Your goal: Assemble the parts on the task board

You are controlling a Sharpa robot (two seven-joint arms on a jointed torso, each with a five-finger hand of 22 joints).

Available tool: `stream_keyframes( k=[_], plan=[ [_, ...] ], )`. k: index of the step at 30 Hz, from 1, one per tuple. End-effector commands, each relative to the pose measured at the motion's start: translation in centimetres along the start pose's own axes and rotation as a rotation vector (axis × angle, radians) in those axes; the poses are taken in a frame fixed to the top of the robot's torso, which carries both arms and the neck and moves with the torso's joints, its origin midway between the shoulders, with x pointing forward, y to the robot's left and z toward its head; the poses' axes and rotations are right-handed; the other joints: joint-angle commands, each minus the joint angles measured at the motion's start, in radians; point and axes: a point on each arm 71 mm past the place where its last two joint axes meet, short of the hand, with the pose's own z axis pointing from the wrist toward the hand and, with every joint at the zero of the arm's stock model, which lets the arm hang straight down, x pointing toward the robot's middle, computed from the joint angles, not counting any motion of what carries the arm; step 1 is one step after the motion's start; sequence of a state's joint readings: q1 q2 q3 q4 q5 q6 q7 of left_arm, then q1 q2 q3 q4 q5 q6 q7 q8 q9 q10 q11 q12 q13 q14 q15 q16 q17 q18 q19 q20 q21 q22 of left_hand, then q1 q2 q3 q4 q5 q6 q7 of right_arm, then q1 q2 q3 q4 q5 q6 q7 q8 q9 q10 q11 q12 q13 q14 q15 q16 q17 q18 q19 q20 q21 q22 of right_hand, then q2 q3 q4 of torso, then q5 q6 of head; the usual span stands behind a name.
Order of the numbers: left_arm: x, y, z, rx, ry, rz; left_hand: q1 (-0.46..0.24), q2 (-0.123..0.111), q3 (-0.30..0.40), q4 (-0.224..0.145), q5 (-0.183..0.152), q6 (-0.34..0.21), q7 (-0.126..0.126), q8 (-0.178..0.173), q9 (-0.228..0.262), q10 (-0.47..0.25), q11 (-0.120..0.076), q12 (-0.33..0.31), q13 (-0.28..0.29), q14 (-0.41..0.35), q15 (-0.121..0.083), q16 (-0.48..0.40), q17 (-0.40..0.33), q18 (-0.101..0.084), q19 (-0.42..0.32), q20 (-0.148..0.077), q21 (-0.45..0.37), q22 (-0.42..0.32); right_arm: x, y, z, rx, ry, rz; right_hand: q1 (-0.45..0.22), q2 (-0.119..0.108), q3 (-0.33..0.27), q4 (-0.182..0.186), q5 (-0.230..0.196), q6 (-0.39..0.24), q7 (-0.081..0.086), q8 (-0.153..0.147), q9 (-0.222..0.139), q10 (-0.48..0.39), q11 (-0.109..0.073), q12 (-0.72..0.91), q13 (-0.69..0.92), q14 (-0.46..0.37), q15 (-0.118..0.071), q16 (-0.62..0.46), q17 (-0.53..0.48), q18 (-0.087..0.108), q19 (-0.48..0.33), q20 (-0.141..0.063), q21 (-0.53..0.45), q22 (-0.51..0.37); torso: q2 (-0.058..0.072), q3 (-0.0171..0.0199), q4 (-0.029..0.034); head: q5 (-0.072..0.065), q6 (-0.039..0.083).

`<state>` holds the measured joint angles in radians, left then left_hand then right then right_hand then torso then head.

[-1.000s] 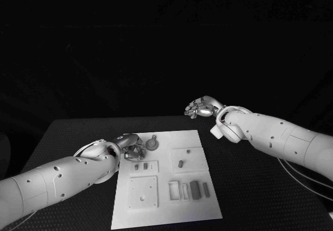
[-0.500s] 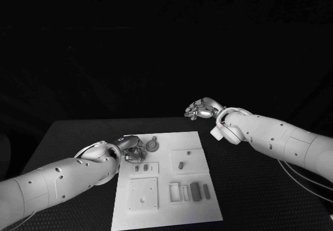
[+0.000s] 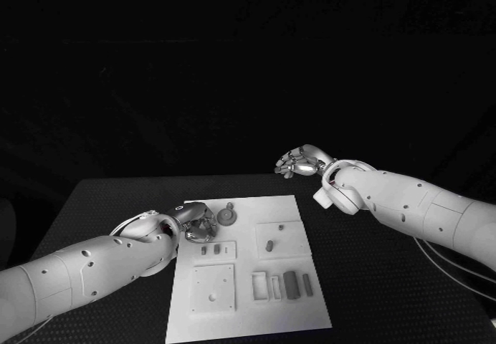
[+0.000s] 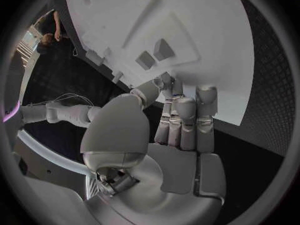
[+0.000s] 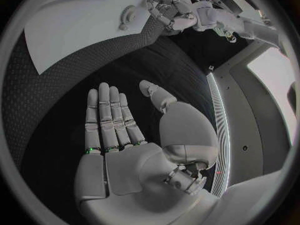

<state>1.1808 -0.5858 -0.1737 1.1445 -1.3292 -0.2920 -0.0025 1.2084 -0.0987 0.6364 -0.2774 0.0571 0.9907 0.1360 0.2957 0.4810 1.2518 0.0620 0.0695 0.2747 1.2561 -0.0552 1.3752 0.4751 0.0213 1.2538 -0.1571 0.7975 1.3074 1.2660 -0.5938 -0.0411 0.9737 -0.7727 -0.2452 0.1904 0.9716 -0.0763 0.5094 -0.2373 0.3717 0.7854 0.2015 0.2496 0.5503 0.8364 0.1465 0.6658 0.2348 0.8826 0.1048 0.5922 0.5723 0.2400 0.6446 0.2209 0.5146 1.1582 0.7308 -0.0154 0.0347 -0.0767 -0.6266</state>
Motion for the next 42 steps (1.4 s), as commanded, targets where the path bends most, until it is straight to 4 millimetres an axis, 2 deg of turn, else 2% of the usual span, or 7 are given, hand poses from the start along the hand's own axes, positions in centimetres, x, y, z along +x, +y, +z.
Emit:
stream_keyframes(
  k=[1, 6, 19, 31, 34, 39, 42],
  plan=[
    [0.7, 0.2, -0.2, -0.012, 0.027, -0.006, 0.002, -0.011, -0.003, -0.004, 0.004, -0.011, 0.002, -0.005, -0.002, -0.009, 0.003, -0.005, -0.001, 0.001, 0.006, 0.000, 0.002, 0.149, 0.001, 0.006, -0.007, 0.016, 0.0, 0.0, 0.0, -0.008, 0.010, 0.002, 0.000, 0.002, 0.000, 0.005, 0.005, -0.005, 0.009, 0.005, -0.001, -0.002, 0.002, 0.004, -0.002, 0.001, 0.005, -0.007, 0.002, 0.009, -0.005, 0.002, -0.005, 0.001, 0.000, 0.0003, -0.0003, -0.001, -0.002],
    [0.7, 0.3, -0.2, -0.015, 0.025, -0.007, 0.001, -0.022, -0.009, -0.004, 0.004, -0.027, 0.002, -0.012, -0.005, -0.023, 0.007, -0.004, -0.001, -0.001, 0.010, 0.001, 0.002, 0.153, 0.002, 0.011, -0.008, 0.016, 0.0, 0.0, 0.0, -0.008, 0.008, 0.002, 0.000, 0.002, 0.000, 0.005, 0.005, -0.005, 0.009, 0.005, -0.001, -0.002, 0.002, 0.004, -0.002, 0.001, 0.005, -0.007, 0.002, 0.009, -0.005, 0.002, -0.005, 0.001, 0.000, 0.0004, 0.0003, -0.002, -0.006],
    [0.5, 0.9, -0.4, -0.025, 0.009, -0.013, 0.004, -0.034, -0.015, -0.004, 0.004, -0.090, -0.007, -0.041, -0.019, -0.042, 0.013, 0.000, 0.003, -0.004, 0.015, 0.003, 0.003, 0.160, 0.003, 0.018, -0.012, 0.016, 0.0, 0.0, 0.0, -0.008, 0.008, 0.001, 0.001, 0.002, 0.000, 0.005, 0.005, -0.005, 0.009, 0.005, -0.002, -0.002, 0.002, 0.004, -0.003, 0.001, 0.005, -0.008, 0.002, 0.010, -0.006, 0.002, -0.006, 0.002, 0.000, 0.0000, -0.0001, -0.004, -0.004],
    [-0.6, 2.9, -0.8, -0.064, -0.054, -0.018, 0.007, -0.034, -0.012, -0.002, 0.005, -0.088, -0.003, -0.036, -0.018, -0.048, 0.014, 0.000, 0.006, -0.015, 0.018, -0.004, 0.000, 0.159, -0.006, 0.021, -0.019, 0.015, -0.1, -0.2, -0.1, -0.007, 0.015, -0.005, 0.010, 0.004, 0.003, -0.002, 0.005, 0.006, 0.005, 0.012, -0.001, 0.001, -0.002, 0.005, -0.009, 0.003, 0.004, -0.010, 0.005, 0.009, -0.011, 0.004, -0.011, 0.004, 0.000, 0.0001, -0.0001, -0.003, -0.002],
    [-1.3, 4.1, -1.1, -0.099, -0.092, -0.080, 0.018, -0.029, 0.002, -0.001, 0.012, -0.036, 0.014, -0.004, -0.005, -0.044, 0.015, 0.004, 0.011, -0.029, 0.018, -0.014, -0.004, 0.156, -0.020, 0.024, -0.030, 0.013, -0.3, -0.4, -0.3, -0.001, 0.026, -0.019, 0.024, 0.010, 0.010, -0.012, 0.005, 0.017, -0.003, 0.018, 0.000, 0.010, -0.006, -0.007, -0.023, 0.008, 0.005, -0.011, 0.010, 0.009, -0.015, 0.005, -0.015, 0.007, -0.001, 0.0003, -0.0002, -0.004, 0.003],
    [-3.2, 5.8, -1.6, -0.173, -0.141, -0.253, 0.013, -0.027, 0.018, 0.009, 0.014, -0.034, 0.014, 0.000, -0.003, -0.038, 0.014, 0.007, 0.018, -0.054, 0.017, -0.052, -0.022, 0.145, -0.048, 0.030, -0.060, 0.001, -0.3, -0.9, -0.6, 0.011, 0.067, -0.047, 0.055, 0.024, 0.028, -0.033, 0.005, 0.036, -0.015, 0.027, -0.001, 0.055, -0.012, -0.059, -0.057, 0.031, -0.003, -0.008, 0.019, 0.016, 0.004, 0.006, -0.007, 0.018, 0.000, 0.0006, 0.0007, -0.002, 0.010],
    [-4.2, 7.0, -2.0, -0.229, -0.170, -0.443, 0.003, -0.025, 0.019, 0.015, 0.011, -0.039, 0.015, 0.000, -0.003, -0.028, 0.010, 0.012, 0.024, -0.068, 0.014, -0.078, -0.033, 0.137, -0.064, 0.032, -0.081, -0.008, -0.2, -1.0, -0.8, 0.008, 0.105, -0.091, 0.082, 0.037, 0.044, -0.046, 0.005, 0.050, -0.019, 0.034, 0.000, 0.110, -0.014, -0.125, -0.089, 0.088, -0.030, 0.011, 0.032, 0.022, 0.060, -0.006, 0.016, 0.029, 0.000, 0.0017, -0.0010, -0.004, 0.013]
  ],
)
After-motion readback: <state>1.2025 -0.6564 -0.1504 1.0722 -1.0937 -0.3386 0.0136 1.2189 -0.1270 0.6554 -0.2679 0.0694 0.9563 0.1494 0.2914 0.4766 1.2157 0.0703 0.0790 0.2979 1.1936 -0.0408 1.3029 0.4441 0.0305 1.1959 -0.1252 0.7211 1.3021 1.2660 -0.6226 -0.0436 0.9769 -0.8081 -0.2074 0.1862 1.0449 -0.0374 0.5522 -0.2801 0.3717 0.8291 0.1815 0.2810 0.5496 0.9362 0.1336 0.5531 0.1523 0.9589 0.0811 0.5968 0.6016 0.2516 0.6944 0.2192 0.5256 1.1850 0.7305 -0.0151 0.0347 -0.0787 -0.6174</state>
